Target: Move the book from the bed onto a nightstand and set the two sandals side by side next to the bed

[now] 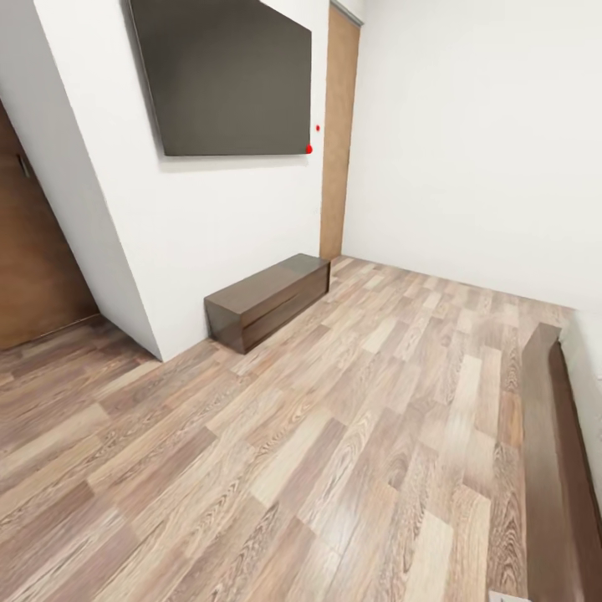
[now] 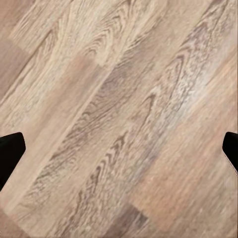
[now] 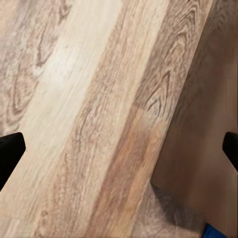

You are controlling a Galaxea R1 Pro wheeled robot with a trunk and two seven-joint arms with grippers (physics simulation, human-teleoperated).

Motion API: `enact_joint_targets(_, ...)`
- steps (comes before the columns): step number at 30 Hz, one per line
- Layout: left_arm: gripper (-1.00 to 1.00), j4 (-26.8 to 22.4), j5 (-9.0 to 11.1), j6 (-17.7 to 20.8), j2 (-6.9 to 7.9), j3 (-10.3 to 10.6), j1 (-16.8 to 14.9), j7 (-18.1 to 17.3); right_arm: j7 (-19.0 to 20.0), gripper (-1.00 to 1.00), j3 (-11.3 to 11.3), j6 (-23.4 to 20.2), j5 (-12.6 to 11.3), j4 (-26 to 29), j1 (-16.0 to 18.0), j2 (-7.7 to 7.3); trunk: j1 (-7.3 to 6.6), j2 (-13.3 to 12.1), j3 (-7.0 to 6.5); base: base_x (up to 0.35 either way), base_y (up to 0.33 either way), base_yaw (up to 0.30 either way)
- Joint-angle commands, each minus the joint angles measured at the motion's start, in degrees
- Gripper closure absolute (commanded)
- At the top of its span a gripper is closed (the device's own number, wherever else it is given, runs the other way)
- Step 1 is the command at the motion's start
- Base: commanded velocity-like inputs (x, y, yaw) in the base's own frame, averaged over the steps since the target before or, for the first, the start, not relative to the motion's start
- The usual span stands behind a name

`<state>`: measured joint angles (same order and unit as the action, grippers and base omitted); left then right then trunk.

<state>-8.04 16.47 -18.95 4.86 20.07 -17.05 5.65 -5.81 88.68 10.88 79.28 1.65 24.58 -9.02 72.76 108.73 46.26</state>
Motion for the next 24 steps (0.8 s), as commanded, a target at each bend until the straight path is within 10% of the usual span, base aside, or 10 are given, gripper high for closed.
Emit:
enact_joint_targets(1, -1.0, 0.0, 0.3, -0.1, 0.03, 0.5, 0.0, 0.3, -0.3, -1.0, 0.4, 0.1, 0.6, -0.1, 0.0, 0.0, 0.02, 0.0, 0.05, 0.302, 0.125, -0.224)
enact_joint_targets(24, -1.0, 0.0, 0.3, -0.1, 0.04, 0.5, 0.0, 0.2, -0.2, -1.0, 0.4, 0.1, 0.6, -0.1, 0.0, 0.08, 0.02, 0.0, 0.05, 0.306, 0.149, -0.277)
